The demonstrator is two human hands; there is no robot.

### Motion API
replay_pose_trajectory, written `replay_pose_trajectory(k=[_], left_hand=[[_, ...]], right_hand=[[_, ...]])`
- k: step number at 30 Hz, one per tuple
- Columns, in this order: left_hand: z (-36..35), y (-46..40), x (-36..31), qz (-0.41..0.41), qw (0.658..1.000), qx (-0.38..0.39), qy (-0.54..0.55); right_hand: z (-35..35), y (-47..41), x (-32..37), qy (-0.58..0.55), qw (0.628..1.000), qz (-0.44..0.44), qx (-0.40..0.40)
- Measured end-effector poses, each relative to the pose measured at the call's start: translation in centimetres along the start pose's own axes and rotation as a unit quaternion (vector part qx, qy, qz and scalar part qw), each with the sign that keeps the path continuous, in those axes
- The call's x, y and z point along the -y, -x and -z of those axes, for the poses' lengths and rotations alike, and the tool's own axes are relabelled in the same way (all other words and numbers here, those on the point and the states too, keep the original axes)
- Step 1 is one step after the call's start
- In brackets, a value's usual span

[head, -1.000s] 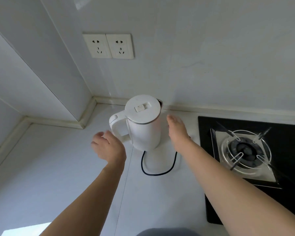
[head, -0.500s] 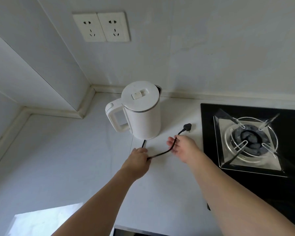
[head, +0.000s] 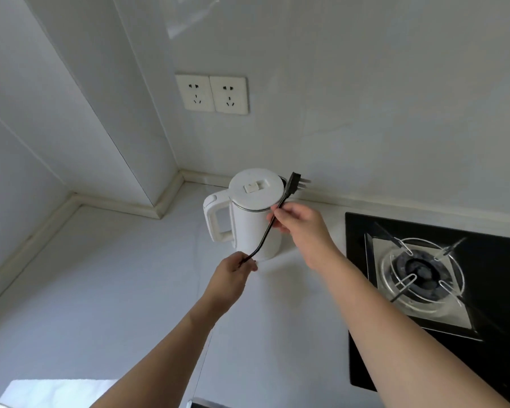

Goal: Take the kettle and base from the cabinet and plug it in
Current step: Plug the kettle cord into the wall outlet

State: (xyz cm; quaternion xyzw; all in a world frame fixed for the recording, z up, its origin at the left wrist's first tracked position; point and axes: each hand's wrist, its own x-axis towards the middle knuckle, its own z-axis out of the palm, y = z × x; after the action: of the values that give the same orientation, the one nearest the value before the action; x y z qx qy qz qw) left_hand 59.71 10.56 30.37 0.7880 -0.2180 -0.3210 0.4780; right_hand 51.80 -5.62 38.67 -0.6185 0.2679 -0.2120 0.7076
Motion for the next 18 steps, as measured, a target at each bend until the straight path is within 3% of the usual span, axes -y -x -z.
replay_pose_trajectory(k=[3, 8, 14, 18], left_hand=[[1.1, 0.4, -0.3, 0.018, 1.0, -0.007, -0.012], [3.2, 2.1, -0.4, -0.035, 0.994, -0.093, -0.046], [4.2, 3.5, -0.1, -0.028, 0.981, -0.191, 0.02], [5.0, 3.7, -0.4, -0.037, 0.973, -0.224, 0.032]], right_hand=[[-0.9, 0.5, 0.7, 0.055, 0.997, 0.026, 0.04], [-2.9, 0.5, 1.2, 0.147, 0.985, 0.05, 0.082], [-6.7, -0.6, 3.4, 0.192, 0.965, 0.099, 0.149], [-9.9, -1.8, 4.4, 0.22, 0.946, 0.084, 0.225]])
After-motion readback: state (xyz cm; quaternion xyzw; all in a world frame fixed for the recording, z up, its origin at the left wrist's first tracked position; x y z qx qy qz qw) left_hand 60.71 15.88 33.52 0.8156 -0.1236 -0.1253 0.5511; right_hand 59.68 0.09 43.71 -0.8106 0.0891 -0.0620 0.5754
